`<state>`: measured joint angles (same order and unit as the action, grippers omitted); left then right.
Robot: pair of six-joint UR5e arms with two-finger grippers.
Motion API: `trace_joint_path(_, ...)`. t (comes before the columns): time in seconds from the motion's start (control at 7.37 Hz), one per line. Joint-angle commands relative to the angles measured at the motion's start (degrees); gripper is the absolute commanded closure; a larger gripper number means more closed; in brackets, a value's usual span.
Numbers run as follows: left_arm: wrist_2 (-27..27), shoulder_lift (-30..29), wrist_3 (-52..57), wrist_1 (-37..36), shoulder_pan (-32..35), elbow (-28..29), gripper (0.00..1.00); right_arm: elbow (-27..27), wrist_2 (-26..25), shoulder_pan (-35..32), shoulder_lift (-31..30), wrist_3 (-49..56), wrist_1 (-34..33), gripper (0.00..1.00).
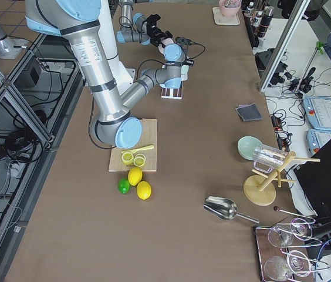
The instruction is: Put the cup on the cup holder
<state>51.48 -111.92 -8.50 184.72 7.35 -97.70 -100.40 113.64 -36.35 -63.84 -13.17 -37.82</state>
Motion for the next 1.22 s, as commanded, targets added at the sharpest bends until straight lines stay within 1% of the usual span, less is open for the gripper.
trace_joint_path(0.0, -0.15, -1.71, 0.06, -0.15, 0.03, 2.59, 1.00, -0.32, 0.44, -0.04, 2.92, 0.86, -7.59, 1.00)
trace_joint_path(0.14, -0.24, -2.33, -0.03, -0.24, 0.03, 2.78, 1.00, -0.23, 0.44, -0.30, 2.76, 3.39, -8.40, 1.00)
trace_joint_path(0.41, -0.24, -2.68, 0.06, -0.24, 0.12, 3.13, 1.00, -0.06, 0.97, -0.74, 2.06, 3.94, -8.41, 1.00)
trace_joint_path(0.68, -0.15, -2.60, 0.06, -0.15, 0.12, 4.44, 1.00, 0.03, 2.99, -2.49, 1.27, 6.31, -8.76, 1.00)
trace_joint_path(1.09, -0.24, -2.69, 0.06, 0.02, 0.21, 5.59, 1.00, -0.15, 2.91, -1.97, 0.21, 6.32, -8.50, 1.00)
